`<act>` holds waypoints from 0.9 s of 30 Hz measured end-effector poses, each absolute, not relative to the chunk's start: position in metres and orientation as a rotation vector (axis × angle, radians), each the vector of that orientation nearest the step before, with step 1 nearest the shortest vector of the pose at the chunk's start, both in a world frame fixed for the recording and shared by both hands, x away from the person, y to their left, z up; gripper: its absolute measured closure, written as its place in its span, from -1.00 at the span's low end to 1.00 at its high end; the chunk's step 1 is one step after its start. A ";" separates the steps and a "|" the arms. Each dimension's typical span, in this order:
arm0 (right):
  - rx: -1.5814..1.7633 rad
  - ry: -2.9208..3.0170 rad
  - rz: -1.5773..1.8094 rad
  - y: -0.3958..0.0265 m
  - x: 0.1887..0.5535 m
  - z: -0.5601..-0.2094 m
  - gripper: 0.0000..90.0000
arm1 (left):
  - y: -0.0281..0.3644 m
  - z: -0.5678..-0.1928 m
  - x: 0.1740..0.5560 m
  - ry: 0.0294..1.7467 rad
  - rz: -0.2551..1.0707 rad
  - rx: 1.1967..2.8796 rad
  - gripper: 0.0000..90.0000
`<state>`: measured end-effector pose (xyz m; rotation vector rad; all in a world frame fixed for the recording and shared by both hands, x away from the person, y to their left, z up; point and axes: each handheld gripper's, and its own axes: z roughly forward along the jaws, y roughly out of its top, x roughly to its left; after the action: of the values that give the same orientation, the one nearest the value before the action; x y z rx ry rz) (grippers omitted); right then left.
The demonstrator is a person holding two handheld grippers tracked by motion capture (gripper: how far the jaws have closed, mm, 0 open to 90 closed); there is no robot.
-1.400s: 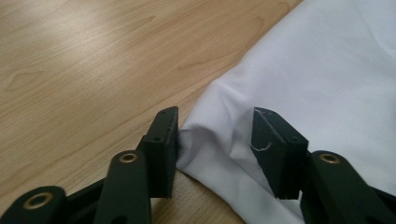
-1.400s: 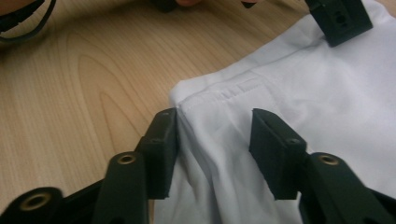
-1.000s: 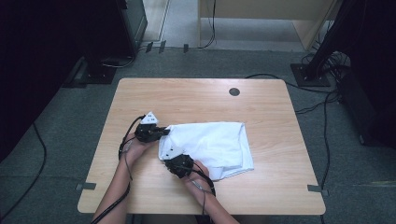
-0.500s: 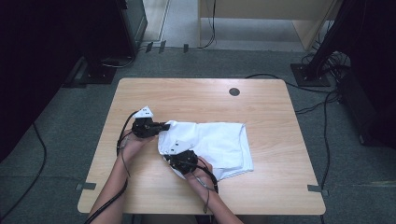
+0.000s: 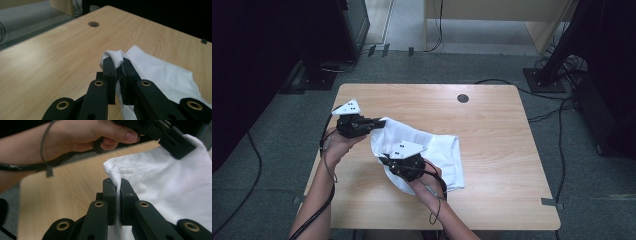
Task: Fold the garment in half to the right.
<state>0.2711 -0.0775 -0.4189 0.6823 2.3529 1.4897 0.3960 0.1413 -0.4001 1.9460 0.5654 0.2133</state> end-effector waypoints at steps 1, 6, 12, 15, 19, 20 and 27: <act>0.672 2.344 1.527 -0.078 0.270 -0.413 0.94 | 0.141 -0.392 0.393 0.553 0.225 1.935 0.88; 0.660 2.327 1.611 -0.083 0.268 -0.404 0.94 | 0.128 -0.380 0.388 0.558 0.291 2.003 0.88; 0.714 2.394 1.544 -0.094 0.274 -0.431 0.94 | 0.105 -0.403 0.391 0.557 0.312 2.119 0.88; 0.740 2.426 1.496 -0.105 0.275 -0.444 0.94 | 0.097 -0.419 0.398 0.568 0.274 2.126 0.88; 0.773 2.445 1.439 -0.118 0.276 -0.455 0.94 | 0.087 -0.438 0.406 0.581 0.205 2.114 0.88; 0.783 2.456 1.405 -0.124 0.276 -0.460 0.94 | 0.081 -0.445 0.408 0.579 0.187 2.121 0.88; 0.804 2.483 1.321 -0.139 0.276 -0.469 0.93 | 0.063 -0.461 0.413 0.564 0.151 2.147 0.88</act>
<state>0.2761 -0.1385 -0.4692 0.8038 2.4831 1.3206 0.4129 0.0626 -0.4607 2.1474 0.5641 0.1515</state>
